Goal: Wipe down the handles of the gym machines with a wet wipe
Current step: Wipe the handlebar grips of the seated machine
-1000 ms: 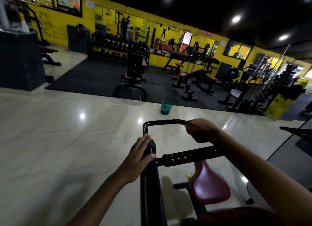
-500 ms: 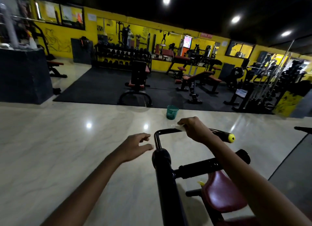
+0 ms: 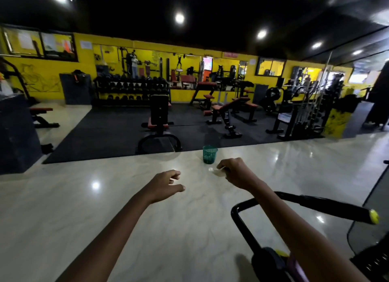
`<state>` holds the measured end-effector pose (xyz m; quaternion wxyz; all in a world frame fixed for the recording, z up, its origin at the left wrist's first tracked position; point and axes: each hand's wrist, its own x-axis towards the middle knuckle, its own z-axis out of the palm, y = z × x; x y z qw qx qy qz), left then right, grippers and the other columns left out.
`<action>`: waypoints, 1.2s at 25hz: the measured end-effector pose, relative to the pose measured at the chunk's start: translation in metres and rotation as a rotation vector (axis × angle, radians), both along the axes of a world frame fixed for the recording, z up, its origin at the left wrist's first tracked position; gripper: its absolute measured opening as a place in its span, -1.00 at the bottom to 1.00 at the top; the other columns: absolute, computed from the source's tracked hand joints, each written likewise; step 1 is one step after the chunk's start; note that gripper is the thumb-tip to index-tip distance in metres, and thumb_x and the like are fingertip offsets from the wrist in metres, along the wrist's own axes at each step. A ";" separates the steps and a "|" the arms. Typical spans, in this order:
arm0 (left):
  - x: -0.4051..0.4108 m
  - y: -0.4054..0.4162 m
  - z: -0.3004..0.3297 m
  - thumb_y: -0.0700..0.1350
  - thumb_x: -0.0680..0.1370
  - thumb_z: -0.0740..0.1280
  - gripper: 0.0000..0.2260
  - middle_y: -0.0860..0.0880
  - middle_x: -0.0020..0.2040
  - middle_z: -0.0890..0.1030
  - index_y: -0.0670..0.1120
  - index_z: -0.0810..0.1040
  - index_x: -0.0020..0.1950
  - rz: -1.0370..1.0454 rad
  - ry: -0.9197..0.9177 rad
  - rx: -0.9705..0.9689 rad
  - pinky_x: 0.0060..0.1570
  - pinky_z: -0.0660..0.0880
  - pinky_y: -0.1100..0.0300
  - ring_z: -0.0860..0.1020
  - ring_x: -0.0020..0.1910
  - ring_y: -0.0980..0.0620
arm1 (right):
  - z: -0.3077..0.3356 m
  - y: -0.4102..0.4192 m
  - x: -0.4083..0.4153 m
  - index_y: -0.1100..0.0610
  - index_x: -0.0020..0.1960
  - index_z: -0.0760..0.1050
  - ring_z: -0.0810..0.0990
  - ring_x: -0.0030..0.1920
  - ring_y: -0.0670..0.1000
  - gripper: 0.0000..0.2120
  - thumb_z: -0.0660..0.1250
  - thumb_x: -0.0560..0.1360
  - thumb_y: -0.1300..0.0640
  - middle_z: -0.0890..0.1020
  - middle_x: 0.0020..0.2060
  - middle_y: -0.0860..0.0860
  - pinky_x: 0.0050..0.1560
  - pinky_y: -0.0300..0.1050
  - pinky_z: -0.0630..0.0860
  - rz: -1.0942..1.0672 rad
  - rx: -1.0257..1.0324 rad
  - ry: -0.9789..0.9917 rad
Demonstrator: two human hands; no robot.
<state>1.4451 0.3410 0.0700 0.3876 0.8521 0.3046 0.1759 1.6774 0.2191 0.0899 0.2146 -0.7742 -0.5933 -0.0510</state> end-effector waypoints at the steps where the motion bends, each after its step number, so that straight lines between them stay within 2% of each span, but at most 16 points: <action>1: 0.008 0.017 0.001 -0.05 0.46 0.43 -0.48 0.00 0.26 0.51 -0.08 0.40 0.39 -0.009 -0.006 -0.003 0.13 0.42 0.22 0.49 0.17 0.06 | 0.000 0.015 0.004 0.24 0.07 0.59 0.60 -0.04 0.12 -0.74 0.28 0.43 0.41 0.63 0.00 0.18 -0.12 -0.29 0.40 -0.018 -0.001 0.001; 4: 0.038 0.065 0.007 -0.05 0.46 0.43 -0.48 -0.01 0.26 0.51 -0.09 0.41 0.39 -0.037 -0.023 0.003 0.12 0.41 0.24 0.49 0.17 0.07 | 0.002 0.058 0.028 0.21 0.05 0.60 0.60 -0.04 0.12 -0.72 0.26 0.42 0.41 0.65 -0.01 0.16 -0.11 -0.26 0.42 -0.086 0.012 0.002; 7: 0.082 0.122 0.011 -0.05 0.46 0.42 -0.49 0.00 0.25 0.51 -0.09 0.41 0.38 -0.076 -0.017 0.027 0.11 0.40 0.25 0.49 0.17 0.08 | 0.004 0.104 0.069 0.20 0.07 0.61 0.60 0.00 0.15 -0.70 0.26 0.41 0.40 0.66 0.01 0.16 0.00 -0.17 0.46 -0.150 0.042 -0.003; 13: 0.194 0.226 0.031 -0.07 0.46 0.41 -0.50 0.00 0.24 0.52 -0.07 0.42 0.38 -0.151 0.000 0.060 0.14 0.40 0.25 0.49 0.17 0.08 | 0.013 0.188 0.159 0.24 0.00 0.62 0.61 -0.04 0.18 -0.70 0.21 0.38 0.42 0.67 -0.06 0.19 -0.04 -0.11 0.47 -0.215 0.079 0.034; 18: 0.306 0.299 0.037 -0.03 0.44 0.44 -0.50 -0.01 0.23 0.53 -0.04 0.43 0.36 -0.260 0.012 0.097 0.12 0.40 0.25 0.51 0.13 0.09 | 0.017 0.242 0.242 0.27 0.01 0.61 0.61 -0.01 0.15 -0.67 0.18 0.37 0.45 0.66 -0.03 0.20 0.01 -0.14 0.48 -0.344 0.143 0.085; 20: 0.350 0.327 0.036 0.00 0.44 0.44 -0.50 -0.01 0.24 0.54 -0.02 0.44 0.35 -0.305 0.015 0.111 0.12 0.41 0.23 0.50 0.14 0.09 | 0.017 0.256 0.272 0.26 0.04 0.61 0.61 0.01 0.13 -0.66 0.17 0.39 0.44 0.66 -0.01 0.18 0.00 -0.22 0.46 -0.417 0.159 0.102; 22: 0.407 0.355 0.034 -0.01 0.45 0.43 -0.52 -0.01 0.25 0.53 -0.02 0.44 0.35 -0.383 0.011 0.120 0.15 0.42 0.19 0.50 0.17 0.07 | 0.013 0.271 0.310 0.26 0.04 0.60 0.61 0.00 0.11 -0.68 0.17 0.42 0.44 0.66 -0.01 0.17 -0.10 -0.37 0.38 -0.497 0.155 0.100; 24: 0.463 0.383 0.034 -0.04 0.46 0.43 -0.52 -0.01 0.26 0.52 -0.05 0.43 0.36 -0.463 -0.012 0.124 0.15 0.41 0.19 0.48 0.20 0.06 | 0.011 0.285 0.351 0.27 0.02 0.61 0.62 -0.04 0.11 -0.72 0.19 0.43 0.44 0.66 -0.04 0.18 -0.16 -0.41 0.34 -0.567 0.192 0.105; 27: 0.546 0.414 0.035 -0.05 0.46 0.44 -0.50 0.00 0.28 0.51 -0.08 0.42 0.37 -0.579 0.004 0.112 0.08 0.39 0.25 0.47 0.18 0.09 | 0.019 0.296 0.408 0.24 0.02 0.62 0.62 -0.04 0.13 -0.71 0.19 0.43 0.42 0.66 -0.05 0.17 -0.13 -0.27 0.44 -0.689 0.215 0.131; 30: 0.635 0.429 0.037 -0.06 0.45 0.45 -0.51 -0.01 0.27 0.53 -0.07 0.44 0.36 -0.697 -0.015 0.130 0.10 0.42 0.22 0.50 0.20 0.06 | 0.031 0.297 0.457 0.24 0.05 0.61 0.60 -0.01 0.16 -0.71 0.18 0.46 0.39 0.66 -0.02 0.19 -0.07 -0.17 0.47 -0.819 0.234 0.132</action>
